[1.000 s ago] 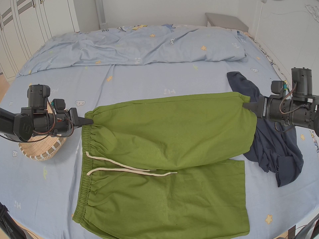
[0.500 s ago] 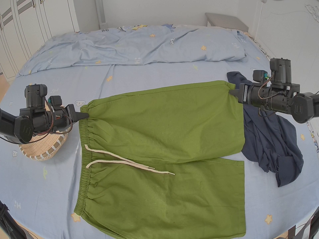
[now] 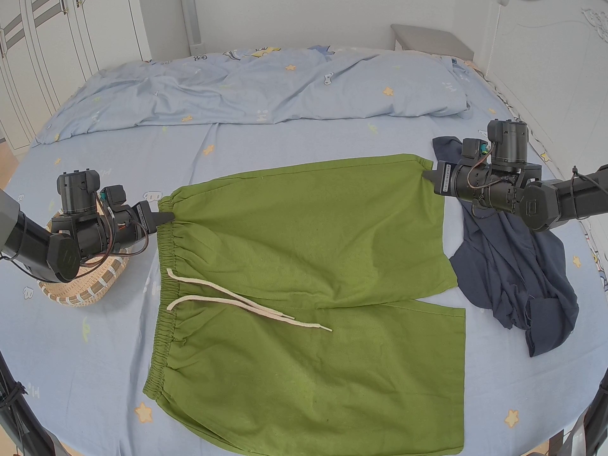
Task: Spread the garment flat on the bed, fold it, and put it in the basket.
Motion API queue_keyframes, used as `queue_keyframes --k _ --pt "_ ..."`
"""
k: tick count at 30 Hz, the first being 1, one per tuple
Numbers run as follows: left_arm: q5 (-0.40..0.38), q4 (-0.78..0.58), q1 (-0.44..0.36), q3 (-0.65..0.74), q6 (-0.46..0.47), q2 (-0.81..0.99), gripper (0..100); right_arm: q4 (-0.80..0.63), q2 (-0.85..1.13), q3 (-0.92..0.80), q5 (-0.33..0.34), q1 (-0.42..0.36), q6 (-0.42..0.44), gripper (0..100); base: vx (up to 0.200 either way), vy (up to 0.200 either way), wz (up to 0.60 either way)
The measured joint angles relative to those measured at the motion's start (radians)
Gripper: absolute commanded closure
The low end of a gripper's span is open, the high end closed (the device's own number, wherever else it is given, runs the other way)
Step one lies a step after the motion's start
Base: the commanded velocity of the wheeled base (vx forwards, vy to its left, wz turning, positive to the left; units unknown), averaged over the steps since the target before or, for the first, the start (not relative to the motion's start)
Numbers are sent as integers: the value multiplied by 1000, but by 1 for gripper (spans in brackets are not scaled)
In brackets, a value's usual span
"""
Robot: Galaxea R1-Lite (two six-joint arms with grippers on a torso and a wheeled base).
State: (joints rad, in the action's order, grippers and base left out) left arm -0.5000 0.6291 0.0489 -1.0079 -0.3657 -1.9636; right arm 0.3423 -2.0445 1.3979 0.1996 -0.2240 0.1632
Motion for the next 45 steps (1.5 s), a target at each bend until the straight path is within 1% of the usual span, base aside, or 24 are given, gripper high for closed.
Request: queue_keyframes --k 4,28,29,31,32,45 --pt "25 28 0 -5 0 -31 100 14 -24 6 0 10 0 100 0 0 0" --pt "44 55 -7 -50 -2 -110 100 47 -131 51 -1 11 1 100 0 0 0" --pt "44 54 -8 -51 -2 -113 100 47 -137 53 -1 11 1 0 0 0 0" --pt "46 54 -9 -55 -2 -120 100 53 -147 56 -1 11 1 0 0 0 0" --pt "47 55 -10 -57 -2 -122 0 57 -153 56 -1 11 1 0 0 0 0" --pt "75 57 -13 -77 -3 -134 0 83 -194 70 1 24 17 0 0 0 0"
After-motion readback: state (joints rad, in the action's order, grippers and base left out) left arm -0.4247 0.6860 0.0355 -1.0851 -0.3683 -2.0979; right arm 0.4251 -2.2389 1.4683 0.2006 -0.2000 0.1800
